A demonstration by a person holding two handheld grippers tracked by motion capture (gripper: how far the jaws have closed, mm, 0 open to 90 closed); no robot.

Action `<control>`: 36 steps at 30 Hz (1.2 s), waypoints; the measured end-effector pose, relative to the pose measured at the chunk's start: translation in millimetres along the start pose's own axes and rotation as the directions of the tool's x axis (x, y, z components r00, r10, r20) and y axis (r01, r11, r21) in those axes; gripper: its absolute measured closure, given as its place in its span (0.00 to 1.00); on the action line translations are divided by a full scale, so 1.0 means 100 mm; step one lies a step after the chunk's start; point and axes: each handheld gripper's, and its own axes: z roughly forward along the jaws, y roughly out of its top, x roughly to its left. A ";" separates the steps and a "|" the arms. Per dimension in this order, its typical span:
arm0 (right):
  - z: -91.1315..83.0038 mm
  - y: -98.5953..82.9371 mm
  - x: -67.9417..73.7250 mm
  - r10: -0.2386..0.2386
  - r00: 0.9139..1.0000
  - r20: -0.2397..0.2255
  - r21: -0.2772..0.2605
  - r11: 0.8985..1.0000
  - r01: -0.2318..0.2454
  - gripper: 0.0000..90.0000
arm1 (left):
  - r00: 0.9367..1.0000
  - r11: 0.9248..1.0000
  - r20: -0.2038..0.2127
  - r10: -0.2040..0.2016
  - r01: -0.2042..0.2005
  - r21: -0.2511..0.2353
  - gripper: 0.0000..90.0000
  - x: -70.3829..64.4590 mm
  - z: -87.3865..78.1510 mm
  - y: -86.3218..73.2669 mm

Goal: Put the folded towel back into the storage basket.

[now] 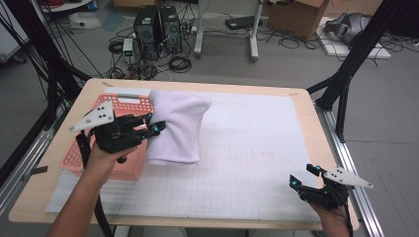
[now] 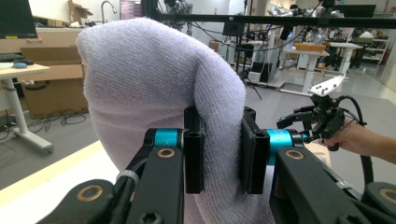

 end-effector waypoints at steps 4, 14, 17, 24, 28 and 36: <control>-0.01 0.00 -0.01 -0.005 1.000 0.007 -0.005 1.000 0.005 0.23 | 1.000 1.000 -0.006 0.002 -0.002 -0.010 0.83 0.05 -0.12 0.06; -0.04 0.03 0.00 -0.003 1.000 0.021 -0.007 1.000 0.004 0.23 | 1.000 1.000 -0.030 -0.003 0.002 -0.029 0.83 0.20 -0.45 0.16; -0.03 0.03 0.00 -0.004 1.000 0.023 -0.010 1.000 0.004 0.23 | 0.999 0.999 -0.038 -0.001 0.000 -0.040 0.83 0.25 -0.57 0.18; -0.02 0.03 0.01 -0.009 1.000 0.024 -0.004 1.000 0.009 0.23 | 0.995 0.999 -0.099 -0.026 0.022 -0.040 0.83 0.45 -0.90 0.12; 0.00 0.03 0.04 -0.010 1.000 0.023 0.005 1.000 0.010 0.23 | 0.989 0.999 -0.141 -0.048 0.046 -0.019 0.83 0.60 -1.05 0.01; 0.05 0.03 0.11 -0.029 0.999 0.015 0.023 0.999 0.029 0.23 | 0.962 0.985 -0.234 -0.144 0.162 0.061 0.83 0.88 -1.18 -0.36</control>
